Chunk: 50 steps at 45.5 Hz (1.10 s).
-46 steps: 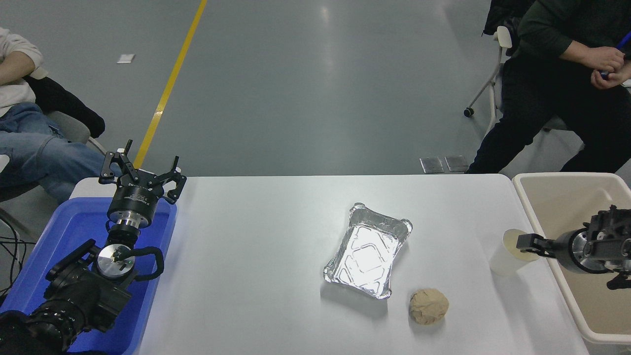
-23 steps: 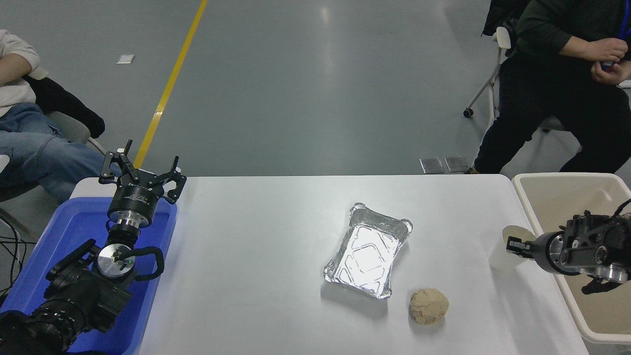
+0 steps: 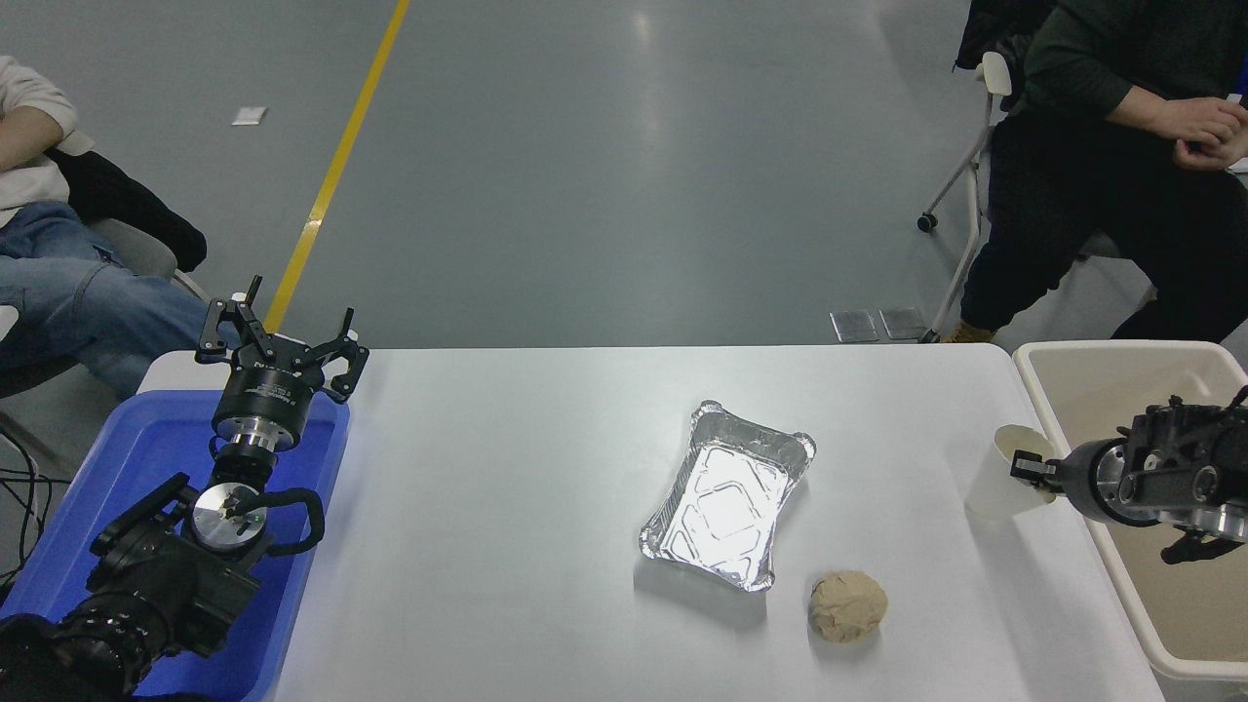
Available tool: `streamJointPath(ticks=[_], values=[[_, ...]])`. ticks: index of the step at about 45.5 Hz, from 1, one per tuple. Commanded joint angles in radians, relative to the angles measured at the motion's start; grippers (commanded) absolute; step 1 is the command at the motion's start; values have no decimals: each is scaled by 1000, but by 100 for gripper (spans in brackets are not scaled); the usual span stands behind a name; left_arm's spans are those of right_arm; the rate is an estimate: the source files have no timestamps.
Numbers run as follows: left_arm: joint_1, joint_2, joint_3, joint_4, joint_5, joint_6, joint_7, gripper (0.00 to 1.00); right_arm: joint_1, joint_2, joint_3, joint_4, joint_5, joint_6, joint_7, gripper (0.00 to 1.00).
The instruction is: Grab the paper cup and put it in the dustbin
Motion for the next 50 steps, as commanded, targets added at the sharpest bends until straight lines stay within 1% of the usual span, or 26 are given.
streamJointPath(ticks=[1, 5, 14, 24, 33, 38, 50], values=[[0, 0, -1, 0, 0, 0, 0, 99, 141, -39, -81, 94, -5, 16, 2, 0], [0, 0, -1, 0, 0, 0, 0, 99, 236, -76, -114, 152, -11, 63, 7, 0], [0, 0, 1, 0, 0, 0, 0, 99, 483, -151, -187, 274, -77, 186, 7, 0], [1, 0, -1, 0, 0, 0, 0, 99, 742, -173, -265, 333, -85, 353, 5, 0], [0, 0, 1, 0, 0, 0, 0, 99, 916, -180, -308, 338, -87, 502, 5, 0], [0, 0, 1, 0, 0, 0, 0, 99, 943, -180, -312, 338, -108, 518, 5, 0], [1, 0, 1, 0, 0, 0, 0, 99, 942, -190, -315, 330, -114, 515, 5, 0]])
